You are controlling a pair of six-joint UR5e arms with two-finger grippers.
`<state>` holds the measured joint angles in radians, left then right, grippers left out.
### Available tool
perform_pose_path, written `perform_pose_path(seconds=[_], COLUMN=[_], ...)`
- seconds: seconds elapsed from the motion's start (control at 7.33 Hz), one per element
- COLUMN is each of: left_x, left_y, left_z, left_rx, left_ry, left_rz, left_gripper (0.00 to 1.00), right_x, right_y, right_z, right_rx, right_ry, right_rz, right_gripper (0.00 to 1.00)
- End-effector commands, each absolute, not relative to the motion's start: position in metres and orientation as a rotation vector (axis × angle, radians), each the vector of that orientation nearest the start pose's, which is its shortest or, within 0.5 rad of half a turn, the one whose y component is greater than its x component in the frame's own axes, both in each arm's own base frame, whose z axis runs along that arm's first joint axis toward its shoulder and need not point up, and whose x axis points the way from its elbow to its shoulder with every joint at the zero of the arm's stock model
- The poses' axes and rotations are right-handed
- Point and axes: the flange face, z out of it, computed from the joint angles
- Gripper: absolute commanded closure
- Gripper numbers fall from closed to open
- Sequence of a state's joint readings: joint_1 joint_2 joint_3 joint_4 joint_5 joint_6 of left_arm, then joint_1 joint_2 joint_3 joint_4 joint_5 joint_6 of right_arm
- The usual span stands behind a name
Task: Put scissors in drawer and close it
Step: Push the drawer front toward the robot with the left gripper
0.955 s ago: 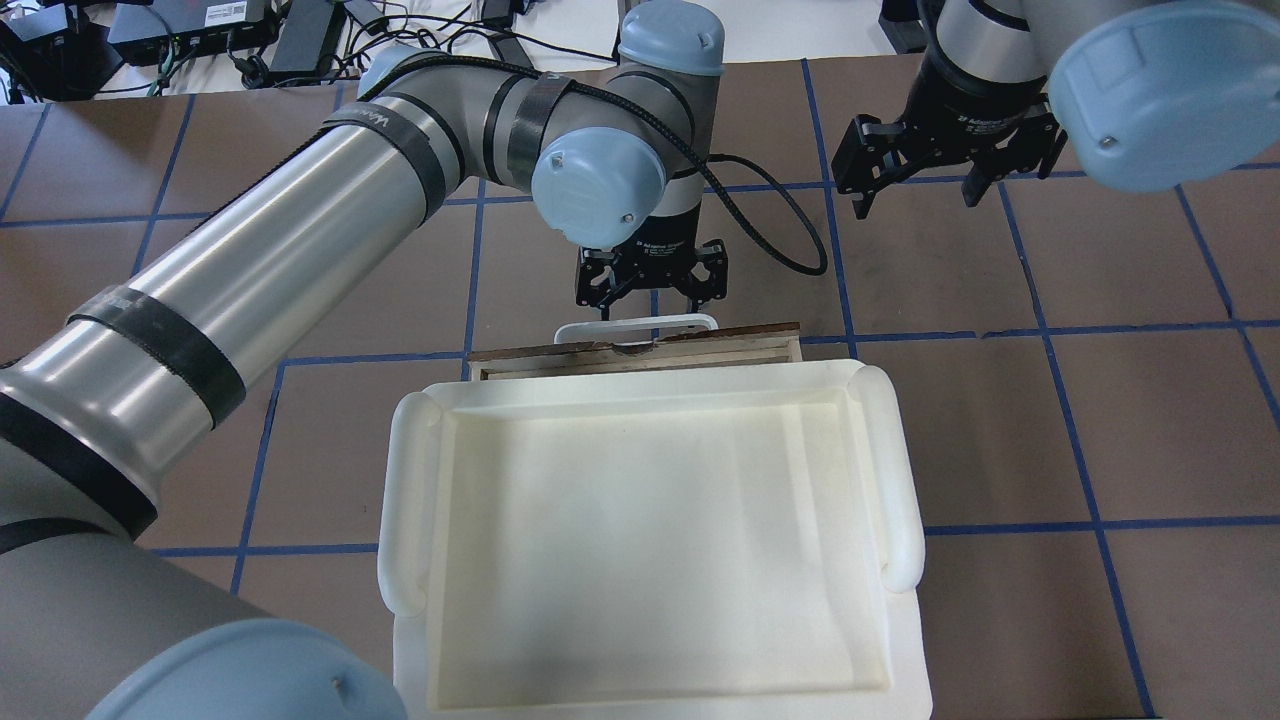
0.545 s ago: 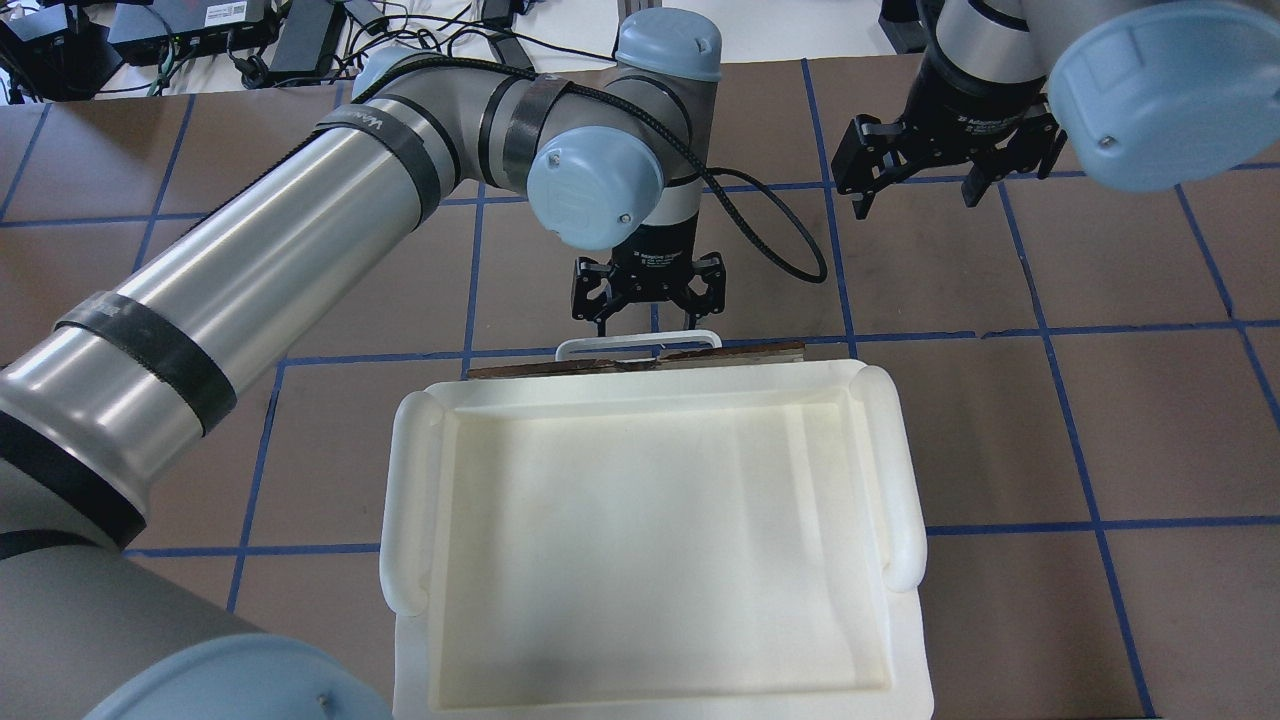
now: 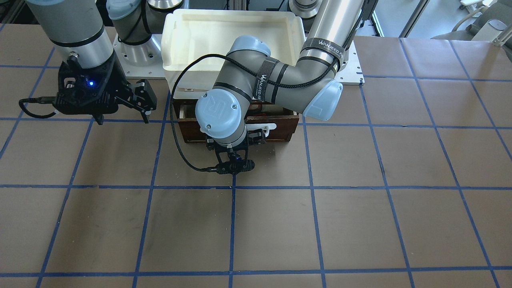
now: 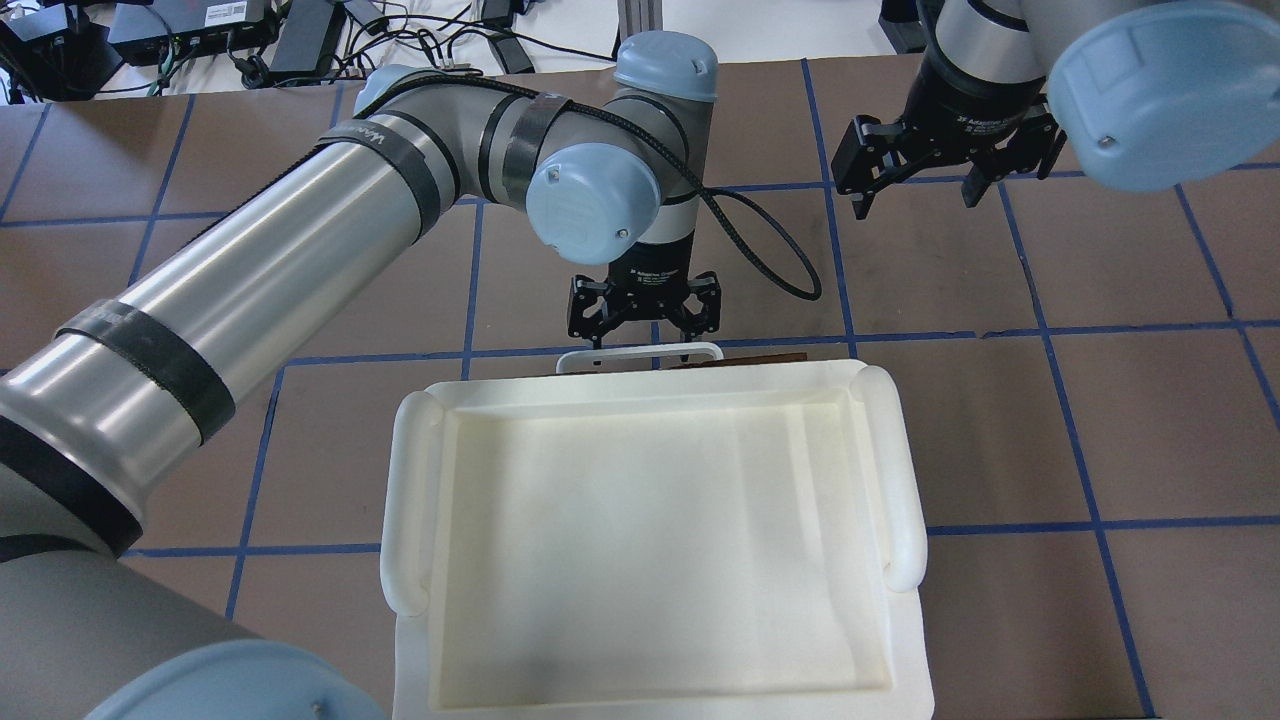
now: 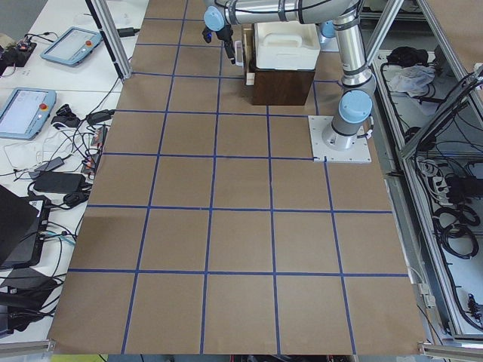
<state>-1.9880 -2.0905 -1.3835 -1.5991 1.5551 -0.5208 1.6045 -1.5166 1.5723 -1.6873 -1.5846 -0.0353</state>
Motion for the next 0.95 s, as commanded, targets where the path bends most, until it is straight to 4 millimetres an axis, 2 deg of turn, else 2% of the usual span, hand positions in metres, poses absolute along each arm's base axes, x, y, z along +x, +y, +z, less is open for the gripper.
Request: perform_pose_path(seconds=[0.0,0.27,0.55,0.82], left_x=[-0.381,-0.384,-0.396,-0.395], left_y=[-0.527,-0.520,-0.508,-0.503], left_z=[0.272,0.274,0.275,0.273], left_rx=[-0.185,-0.191,-0.150,-0.137], left_ry=[2.929,2.932,2.927,2.919], left_rz=[0.519,0.578,0.578,0.583], left_gripper=[0.00,0.00,0.00,0.00], right_x=[0.149,0.149,0.149,0.149], right_y=[-0.516,-0.516,-0.516,-0.516], right_z=[0.471,0.471,0.471,0.471], right_rx=[-0.108,-0.108,-0.108,-0.108], right_ry=[3.152,3.152,3.152,3.152], right_rz=[-0.094,-0.094,-0.092,-0.092], right_gripper=[0.00,0.00,0.00,0.00])
